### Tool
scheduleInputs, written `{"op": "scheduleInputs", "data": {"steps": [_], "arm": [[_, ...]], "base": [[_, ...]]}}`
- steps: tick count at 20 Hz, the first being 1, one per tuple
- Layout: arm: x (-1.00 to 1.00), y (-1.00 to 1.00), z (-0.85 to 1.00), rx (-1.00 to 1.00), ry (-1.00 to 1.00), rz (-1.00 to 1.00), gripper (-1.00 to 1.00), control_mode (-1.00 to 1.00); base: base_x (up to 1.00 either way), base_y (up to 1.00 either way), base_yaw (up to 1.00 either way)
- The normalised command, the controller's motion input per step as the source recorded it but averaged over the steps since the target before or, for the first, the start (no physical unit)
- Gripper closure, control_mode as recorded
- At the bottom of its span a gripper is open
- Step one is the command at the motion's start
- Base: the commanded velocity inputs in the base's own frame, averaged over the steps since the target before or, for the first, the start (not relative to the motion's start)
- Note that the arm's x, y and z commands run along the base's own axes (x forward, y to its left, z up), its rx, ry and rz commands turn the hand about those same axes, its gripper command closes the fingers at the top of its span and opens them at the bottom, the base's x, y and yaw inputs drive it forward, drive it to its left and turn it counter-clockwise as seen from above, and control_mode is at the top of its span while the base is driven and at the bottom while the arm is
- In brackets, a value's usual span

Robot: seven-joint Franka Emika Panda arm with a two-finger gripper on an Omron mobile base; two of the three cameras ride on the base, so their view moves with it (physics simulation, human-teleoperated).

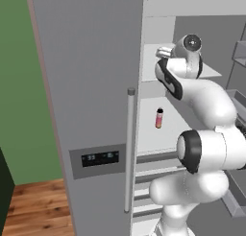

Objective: Pick lemon from the fridge and place it on the plate on the counter.

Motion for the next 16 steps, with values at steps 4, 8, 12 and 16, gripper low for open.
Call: {"op": "scheduleInputs", "data": {"steps": [4, 8, 12, 16], "arm": [[-0.54, -0.05, 0.11, 0.21, -0.17, -0.15, 1.0, -1.0], [-0.69, 0.0, 0.47, 0.21, 0.09, -0.1, 1.0, -1.0], [-0.84, 0.03, 0.66, 0.15, 0.22, -0.02, 1.0, -1.0], [-0.87, 0.21, 0.34, 0.07, 0.18, 0.0, 1.0, -1.0]], "base": [[0.0, 0.0, 0.0], [0.0, 0.0, 0.0], [0.0, 0.0, 0.0], [0.0, 0.0, 0.0]]}}
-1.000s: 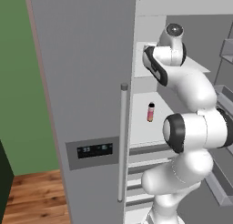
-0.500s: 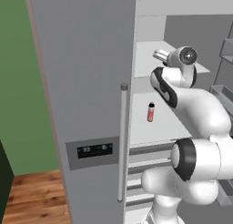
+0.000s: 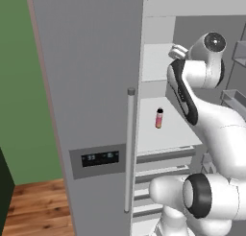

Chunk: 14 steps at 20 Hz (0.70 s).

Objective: Pick lemon from the fridge and place it on the plate on the counter.

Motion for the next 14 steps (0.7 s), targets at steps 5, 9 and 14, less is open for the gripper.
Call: {"op": "scheduleInputs", "data": {"steps": [5, 9, 14], "arm": [[-0.96, 0.37, -0.56, -0.01, 0.02, -0.01, 1.0, -1.0], [-0.98, 0.41, -0.85, -0.03, 0.0, -0.02, 1.0, -1.0], [-0.58, 0.17, -0.28, 0.01, 0.0, 0.0, 1.0, -1.0]], "base": [[0.0, 0.0, 0.0], [0.0, 0.0, 0.0], [0.0, 0.0, 0.0]]}}
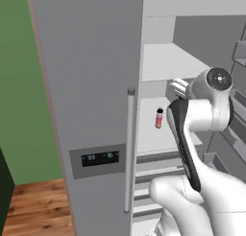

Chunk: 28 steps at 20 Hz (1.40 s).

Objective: Pick lemon from the fridge and place it on the plate on the counter.

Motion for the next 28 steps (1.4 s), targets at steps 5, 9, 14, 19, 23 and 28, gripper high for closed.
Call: {"op": "scheduleInputs", "data": {"steps": [5, 9, 14, 19, 23, 28], "arm": [[0.0, 0.35, -0.06, 0.0, 0.08, 0.0, 1.0, -1.0], [0.0, 0.29, 0.0, 0.0, 0.03, 0.0, 1.0, -1.0], [0.0, 0.02, 0.0, 0.0, 0.03, 0.0, 1.0, -1.0], [0.0, 0.0, 0.0, 0.0, 0.0, 0.0, 1.0, 1.0], [0.0, 0.0, 0.0, 0.0, 0.0, 0.0, 1.0, 1.0], [0.0, 0.0, 0.0, 0.0, 0.0, 0.0, 1.0, 1.0]], "base": [[0.0, 0.0, 0.0], [0.0, 0.0, 0.0], [0.0, 0.0, 0.0], [0.0, 0.01, 0.0], [-0.2, 0.17, -0.07], [-0.4, 0.25, -0.12]]}}
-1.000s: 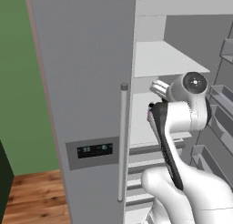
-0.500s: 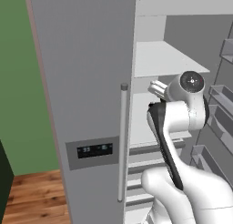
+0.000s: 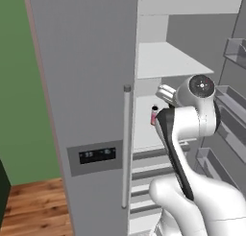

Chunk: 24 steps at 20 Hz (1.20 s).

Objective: Pick lemon from the fridge and place it on the plate on the counter.

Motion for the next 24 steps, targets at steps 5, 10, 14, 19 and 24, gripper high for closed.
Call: {"op": "scheduleInputs", "data": {"steps": [5, 10, 14, 19, 24], "arm": [[0.0, 0.0, 0.0, 0.0, 0.0, 0.0, 1.0, 1.0], [0.0, 0.0, 0.0, 0.0, 0.0, 0.0, 1.0, 1.0], [0.0, 0.0, 0.0, 0.0, 0.0, 0.0, 1.0, 1.0], [0.0, 0.0, 0.0, 0.0, 0.0, 0.0, 1.0, 1.0], [0.0, 0.0, 0.0, 0.0, 0.0, 0.0, 1.0, 1.0]], "base": [[-0.42, 0.35, -0.18], [-0.32, 0.44, -0.19], [-0.32, 0.42, -0.22], [-0.44, 0.21, -0.28], [-0.55, 0.07, -0.33]]}}
